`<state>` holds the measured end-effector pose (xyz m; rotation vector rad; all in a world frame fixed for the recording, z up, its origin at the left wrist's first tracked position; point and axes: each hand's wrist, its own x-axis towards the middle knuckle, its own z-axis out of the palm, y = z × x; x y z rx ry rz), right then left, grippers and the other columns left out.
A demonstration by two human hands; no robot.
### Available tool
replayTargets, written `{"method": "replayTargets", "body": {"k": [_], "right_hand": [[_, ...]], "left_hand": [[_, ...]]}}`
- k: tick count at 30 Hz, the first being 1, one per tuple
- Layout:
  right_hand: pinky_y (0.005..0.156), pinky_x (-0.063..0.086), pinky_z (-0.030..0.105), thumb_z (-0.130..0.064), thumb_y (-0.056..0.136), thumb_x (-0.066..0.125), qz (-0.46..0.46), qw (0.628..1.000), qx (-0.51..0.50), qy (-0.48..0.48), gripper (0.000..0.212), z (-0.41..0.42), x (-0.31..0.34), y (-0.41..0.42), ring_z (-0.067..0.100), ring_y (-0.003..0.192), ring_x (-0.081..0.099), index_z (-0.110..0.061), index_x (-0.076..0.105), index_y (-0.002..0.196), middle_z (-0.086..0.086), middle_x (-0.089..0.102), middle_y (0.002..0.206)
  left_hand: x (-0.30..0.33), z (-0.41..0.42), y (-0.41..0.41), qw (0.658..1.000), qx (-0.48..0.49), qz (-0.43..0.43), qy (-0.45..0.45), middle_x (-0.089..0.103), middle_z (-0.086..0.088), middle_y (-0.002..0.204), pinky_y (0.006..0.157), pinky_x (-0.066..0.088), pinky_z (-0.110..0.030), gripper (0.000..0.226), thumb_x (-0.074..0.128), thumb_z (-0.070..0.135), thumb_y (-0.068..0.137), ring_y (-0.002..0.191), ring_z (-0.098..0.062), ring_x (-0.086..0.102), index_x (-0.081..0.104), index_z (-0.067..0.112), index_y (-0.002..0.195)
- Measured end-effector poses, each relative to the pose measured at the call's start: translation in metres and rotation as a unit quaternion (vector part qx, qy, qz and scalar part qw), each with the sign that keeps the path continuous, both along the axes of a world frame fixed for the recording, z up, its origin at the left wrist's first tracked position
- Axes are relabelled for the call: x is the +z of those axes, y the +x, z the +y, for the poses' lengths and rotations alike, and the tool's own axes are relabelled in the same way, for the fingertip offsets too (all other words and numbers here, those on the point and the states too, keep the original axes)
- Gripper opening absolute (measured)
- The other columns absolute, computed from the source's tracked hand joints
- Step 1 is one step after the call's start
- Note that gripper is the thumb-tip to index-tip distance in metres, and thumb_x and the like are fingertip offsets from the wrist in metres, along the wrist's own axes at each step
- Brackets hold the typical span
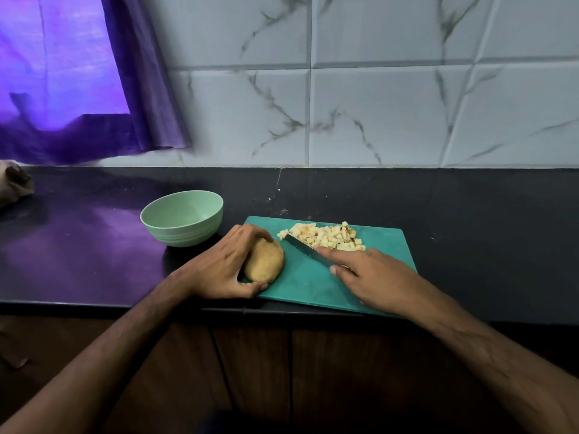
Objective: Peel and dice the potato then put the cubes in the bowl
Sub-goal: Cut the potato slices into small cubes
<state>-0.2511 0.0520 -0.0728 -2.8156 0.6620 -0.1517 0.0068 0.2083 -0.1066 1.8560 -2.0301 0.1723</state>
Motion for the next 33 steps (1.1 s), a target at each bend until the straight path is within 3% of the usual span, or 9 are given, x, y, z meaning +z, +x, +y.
{"method": "replayTargets", "body": {"k": [4,8,12,13,16,19,30,33], "right_hand": [[0.072,0.055,0.034,-0.040,0.109,0.037,-0.029,0.999,-0.017,0.041,0.046,0.004,-0.003,0.000,0.011,0.065,0.061,-0.055,0.029,0.152,-0.010,0.054,0.066],[0.075,0.055,0.034,-0.042,0.109,0.035,-0.027,0.999,-0.029,0.027,0.047,0.006,-0.002,0.000,0.008,0.068,0.061,-0.058,0.026,0.152,-0.011,0.058,0.071],[0.083,0.056,0.038,-0.043,0.109,0.035,-0.003,0.999,-0.021,0.036,0.047,0.005,0.002,0.001,0.006,0.067,0.058,-0.056,0.025,0.153,-0.014,0.053,0.070],[0.080,0.056,0.037,-0.042,0.110,0.035,0.002,0.999,-0.019,0.041,0.047,0.006,0.005,0.001,0.004,0.062,0.054,-0.055,0.026,0.153,-0.014,0.050,0.069],[0.054,0.046,0.022,-0.038,0.110,0.037,-0.003,0.997,-0.010,0.078,0.046,0.008,0.013,0.001,0.003,0.042,0.054,-0.051,0.029,0.154,-0.010,0.053,0.063],[0.041,0.038,0.013,-0.036,0.109,0.041,-0.012,0.996,-0.003,0.090,0.048,0.013,0.019,0.001,0.003,0.035,0.053,-0.051,0.031,0.154,-0.006,0.058,0.060],[0.043,0.049,0.024,-0.026,0.110,0.037,0.049,0.990,0.008,0.130,0.051,0.016,0.044,0.007,0.007,0.035,0.051,-0.041,0.029,0.158,-0.002,0.055,0.066],[0.046,0.050,0.029,-0.025,0.110,0.035,0.067,0.988,0.011,0.139,0.046,0.016,0.048,0.011,0.010,0.034,0.051,-0.037,0.036,0.155,0.002,0.056,0.066]], "left_hand": [[0.003,-0.007,0.002,1.000,0.005,-0.010,0.008,0.046,0.009,0.127,0.103,0.041,-0.035,0.072,0.069,0.062,0.081,0.115,-0.015,0.047,0.038,0.024,0.134],[0.005,-0.021,-0.009,0.999,0.017,-0.005,0.027,0.046,0.011,0.128,0.108,0.034,-0.026,0.078,0.063,0.076,0.080,0.119,-0.007,0.042,0.042,0.025,0.135],[-0.001,-0.029,-0.015,0.998,0.042,0.012,0.033,0.044,0.013,0.125,0.108,0.036,-0.029,0.079,0.055,0.087,0.077,0.119,-0.009,0.044,0.040,0.031,0.130],[-0.002,-0.029,-0.014,0.998,0.045,0.016,0.034,0.043,0.014,0.124,0.108,0.036,-0.029,0.079,0.053,0.088,0.077,0.118,-0.008,0.043,0.040,0.031,0.130],[-0.003,-0.028,-0.014,0.998,0.046,0.022,0.034,0.042,0.015,0.121,0.105,0.034,-0.028,0.074,0.045,0.087,0.082,0.115,-0.006,0.042,0.039,0.030,0.129],[-0.003,-0.027,-0.014,0.998,0.046,0.037,0.032,0.042,0.017,0.118,0.100,0.030,-0.021,0.069,0.046,0.085,0.083,0.112,-0.003,0.040,0.039,0.032,0.127],[0.002,-0.029,-0.009,0.998,0.029,0.039,0.035,0.043,0.019,0.121,0.100,0.036,-0.029,0.069,0.054,0.080,0.083,0.114,0.000,0.041,0.043,0.030,0.129],[0.003,-0.029,-0.008,0.998,0.021,0.052,0.029,0.041,0.023,0.117,0.098,0.036,-0.025,0.067,0.057,0.079,0.082,0.117,0.005,0.040,0.045,0.030,0.126]]}}
